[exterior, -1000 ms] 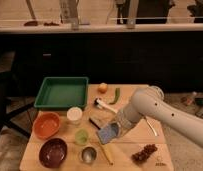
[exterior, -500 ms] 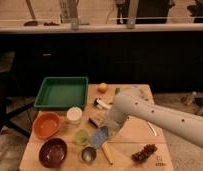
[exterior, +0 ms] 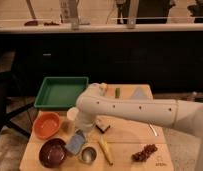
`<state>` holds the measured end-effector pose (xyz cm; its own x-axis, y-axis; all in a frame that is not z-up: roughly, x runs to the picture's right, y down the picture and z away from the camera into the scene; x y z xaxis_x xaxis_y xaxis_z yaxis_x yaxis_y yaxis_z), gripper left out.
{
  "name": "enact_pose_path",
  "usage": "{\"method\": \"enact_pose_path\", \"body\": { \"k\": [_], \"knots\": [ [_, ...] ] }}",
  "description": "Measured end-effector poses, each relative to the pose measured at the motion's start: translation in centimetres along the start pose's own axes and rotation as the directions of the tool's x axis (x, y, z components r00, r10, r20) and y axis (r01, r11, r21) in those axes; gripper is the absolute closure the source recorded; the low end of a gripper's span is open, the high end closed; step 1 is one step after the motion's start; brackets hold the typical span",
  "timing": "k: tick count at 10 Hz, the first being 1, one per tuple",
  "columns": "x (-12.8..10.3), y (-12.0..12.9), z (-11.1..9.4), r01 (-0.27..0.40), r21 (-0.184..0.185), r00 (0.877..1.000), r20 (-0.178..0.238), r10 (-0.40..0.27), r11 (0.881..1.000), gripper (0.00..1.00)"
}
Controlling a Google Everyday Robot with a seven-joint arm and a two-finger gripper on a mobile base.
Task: Place sponge in purple bowl
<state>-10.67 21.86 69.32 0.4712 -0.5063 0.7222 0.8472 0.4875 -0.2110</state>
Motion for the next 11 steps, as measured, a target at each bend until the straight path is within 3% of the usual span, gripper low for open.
{"method": "enact_pose_path", "body": {
  "k": [1,2,3,5,8,11],
  "knots": [
    [-1.4,-1.4,0.5,0.06,-0.016,0.998,-0.003,-0.06,0.998,1.0],
    [-3.0,-2.6,1.4,0.147,-0.041,0.989,-0.016,-0.147,0.988,1.0],
    [-4.3,-3.2,2.1,0.231,-0.064,0.972,-0.033,-0.233,0.971,1.0],
    [-5.7,-3.7,3.3,0.324,-0.102,0.942,-0.063,-0.331,0.941,1.0],
    [-7.0,-5.4,4.4,0.356,-0.128,0.925,-0.094,-0.369,0.926,1.0],
    [-8.3,-7.3,5.1,0.382,-0.14,0.913,-0.099,-0.397,0.914,1.0]
  ]
}}
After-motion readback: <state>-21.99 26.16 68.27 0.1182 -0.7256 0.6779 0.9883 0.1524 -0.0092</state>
